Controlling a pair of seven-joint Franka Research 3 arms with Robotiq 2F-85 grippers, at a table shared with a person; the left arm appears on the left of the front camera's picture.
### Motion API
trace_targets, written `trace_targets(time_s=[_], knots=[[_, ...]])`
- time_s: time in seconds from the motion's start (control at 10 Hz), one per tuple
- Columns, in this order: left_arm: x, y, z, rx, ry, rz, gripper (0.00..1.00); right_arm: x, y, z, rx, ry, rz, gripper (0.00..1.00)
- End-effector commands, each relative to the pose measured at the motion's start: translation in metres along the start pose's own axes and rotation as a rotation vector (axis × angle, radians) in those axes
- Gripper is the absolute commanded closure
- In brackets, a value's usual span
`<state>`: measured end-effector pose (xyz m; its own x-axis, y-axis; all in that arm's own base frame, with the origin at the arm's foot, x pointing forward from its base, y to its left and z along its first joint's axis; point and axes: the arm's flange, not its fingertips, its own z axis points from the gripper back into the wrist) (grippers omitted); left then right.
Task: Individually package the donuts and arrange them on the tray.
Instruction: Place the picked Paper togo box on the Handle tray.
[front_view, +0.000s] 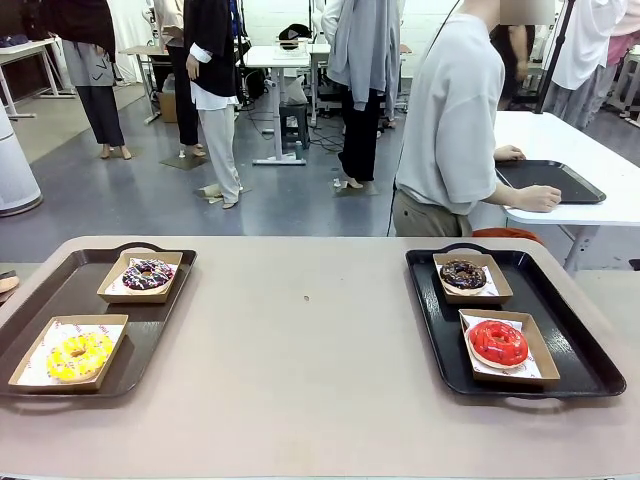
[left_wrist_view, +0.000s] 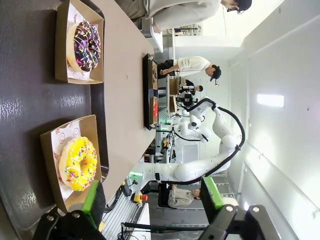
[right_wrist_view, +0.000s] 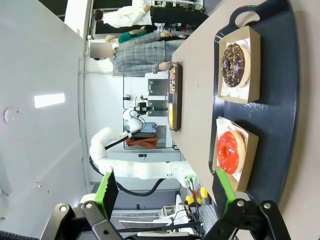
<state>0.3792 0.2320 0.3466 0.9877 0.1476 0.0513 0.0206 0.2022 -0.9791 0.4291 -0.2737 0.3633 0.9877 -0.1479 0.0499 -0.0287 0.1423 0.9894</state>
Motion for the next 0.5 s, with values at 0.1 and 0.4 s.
trace_targets(time_s=[0.1,0.4], knots=[[-0.0004,-0.0021,0.001,-0.003,0.009,-0.007,0.0,-0.0022,0.0041,-0.0021,-0.005,-0.006,-0.016,0.0],[-0.0004,-0.0021,0.001,-0.003,0.009,-0.007,0.0,-0.0022,0.0041,-0.0021,-0.005,-0.006,-0.016,0.0]])
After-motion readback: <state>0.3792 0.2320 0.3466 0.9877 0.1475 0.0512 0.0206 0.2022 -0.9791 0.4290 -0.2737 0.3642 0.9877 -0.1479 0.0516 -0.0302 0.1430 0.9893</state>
